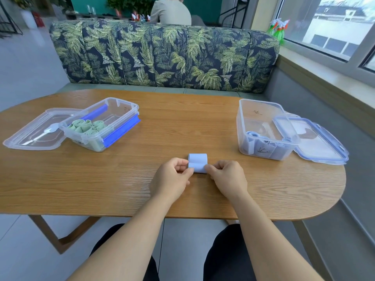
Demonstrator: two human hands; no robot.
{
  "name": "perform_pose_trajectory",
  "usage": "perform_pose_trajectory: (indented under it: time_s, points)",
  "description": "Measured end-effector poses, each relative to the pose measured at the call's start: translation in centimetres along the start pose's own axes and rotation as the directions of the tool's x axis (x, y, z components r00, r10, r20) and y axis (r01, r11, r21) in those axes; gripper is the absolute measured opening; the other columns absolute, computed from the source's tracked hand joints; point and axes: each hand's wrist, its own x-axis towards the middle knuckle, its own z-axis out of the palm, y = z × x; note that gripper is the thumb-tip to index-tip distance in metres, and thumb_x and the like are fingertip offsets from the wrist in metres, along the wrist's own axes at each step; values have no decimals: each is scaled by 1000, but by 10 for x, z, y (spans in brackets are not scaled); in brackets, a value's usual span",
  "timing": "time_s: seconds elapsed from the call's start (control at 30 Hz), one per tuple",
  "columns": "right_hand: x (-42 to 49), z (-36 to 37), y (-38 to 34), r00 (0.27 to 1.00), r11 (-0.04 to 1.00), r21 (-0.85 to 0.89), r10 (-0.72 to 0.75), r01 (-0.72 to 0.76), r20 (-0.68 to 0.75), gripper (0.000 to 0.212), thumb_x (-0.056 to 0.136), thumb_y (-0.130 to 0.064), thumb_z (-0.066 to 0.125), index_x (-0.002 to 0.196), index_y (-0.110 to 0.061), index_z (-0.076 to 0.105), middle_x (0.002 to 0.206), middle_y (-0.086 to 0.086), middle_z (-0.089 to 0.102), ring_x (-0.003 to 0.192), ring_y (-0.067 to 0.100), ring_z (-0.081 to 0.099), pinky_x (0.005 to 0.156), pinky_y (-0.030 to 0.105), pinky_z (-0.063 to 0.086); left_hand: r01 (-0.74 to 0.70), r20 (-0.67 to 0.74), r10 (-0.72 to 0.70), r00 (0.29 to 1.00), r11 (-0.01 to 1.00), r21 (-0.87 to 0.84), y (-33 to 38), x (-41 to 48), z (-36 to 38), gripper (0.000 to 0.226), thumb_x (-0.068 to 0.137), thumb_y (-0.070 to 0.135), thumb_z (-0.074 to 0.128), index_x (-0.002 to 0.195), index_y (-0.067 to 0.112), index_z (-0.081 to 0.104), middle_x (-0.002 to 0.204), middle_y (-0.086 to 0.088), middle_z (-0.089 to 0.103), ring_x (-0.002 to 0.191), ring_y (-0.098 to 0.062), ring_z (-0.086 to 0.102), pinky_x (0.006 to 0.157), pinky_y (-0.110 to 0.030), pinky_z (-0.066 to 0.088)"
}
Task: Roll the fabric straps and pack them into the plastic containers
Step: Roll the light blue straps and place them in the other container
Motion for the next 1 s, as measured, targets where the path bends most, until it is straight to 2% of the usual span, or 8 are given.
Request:
perform_pose_trajectory:
  time_s: [0.1, 0.23, 0.37, 0.57, 0.67, 0.73, 0.87, 1.0]
  points:
    - [7, -1, -1, 999, 999, 19, 27, -28, 30, 27, 83, -44, 63, 68, -23, 65, 76, -4, 70, 73, 16, 61, 65, 30, 45, 32, -14, -32, 999, 999, -3, 2, 4, 0, 7, 83, 38, 67, 88, 35, 63, 82, 21, 68, 55, 1, 66, 80, -41, 56]
    - [10, -2, -2, 999, 998, 29, 49, -49, 23, 32, 85, -49, 61, 70, -21, 67, 77, -4, 70, 76, 16, 62, 66, 29, 45, 78, -23, -78, 997, 997, -2, 7, 10, 2, 11, 81, 42, 65, 86, 32, 66, 72, 17, 69, 54, -1, 66, 77, -41, 58]
    - [8, -1, 0, 999, 998, 54, 31, -31, -3, 25, 82, -47, 65, 77, -23, 67, 79, -7, 69, 79, 13, 62, 69, 30, 46, 146, -10, -146, 989, 989, -11, 11, 17, 0, 18, 76, 48, 64, 82, 32, 67, 58, 20, 67, 61, -8, 69, 73, -42, 60]
    - [14, 2, -2, 999, 999, 1, 43, -43, 12, 17, 85, -42, 64, 81, -25, 66, 82, -9, 67, 83, 16, 62, 70, 30, 45, 168, -12, -168, 986, 985, -31, 16, 20, -2, 19, 76, 47, 66, 80, 29, 67, 59, 13, 69, 57, -7, 69, 72, -42, 60]
    - [20, 1, -5, 998, 998, 3, 57, -57, 41, 20, 84, -44, 64, 79, -24, 66, 82, -7, 69, 82, 17, 62, 69, 30, 44, 120, -19, -121, 993, 991, -55, 16, 18, -4, 18, 77, 41, 71, 89, 29, 64, 79, 13, 70, 56, -6, 68, 71, -44, 60]
    - [25, 0, -6, 996, 998, 17, 64, -65, 56, 23, 84, -44, 64, 74, -23, 65, 78, -6, 69, 79, 16, 62, 69, 30, 45, 84, -6, -84, 996, 995, -45, 13, 16, -3, 15, 79, 34, 72, 91, 30, 63, 84, 14, 68, 57, -7, 69, 75, -44, 59]
    - [30, -1, -10, 993, 995, 32, 95, -98, 68, 28, 81, -42, 64, 63, -20, 60, 63, -6, 60, 65, 15, 54, 61, 29, 40, 95, -16, -95, 995, 995, 2, 13, 20, 0, 8, 81, 35, 68, 85, 31, 63, 80, 18, 68, 54, -2, 67, 78, -42, 58]
    - [32, 0, -11, 993, 993, 59, 101, -105, 67, 29, 80, -43, 64, 65, -18, 63, 64, -5, 63, 66, 16, 56, 64, 30, 43, 149, -32, -149, 988, 989, 11, 16, 29, 1, 10, 77, 39, 66, 80, 31, 65, 67, 17, 68, 53, -1, 66, 75, -43, 58]
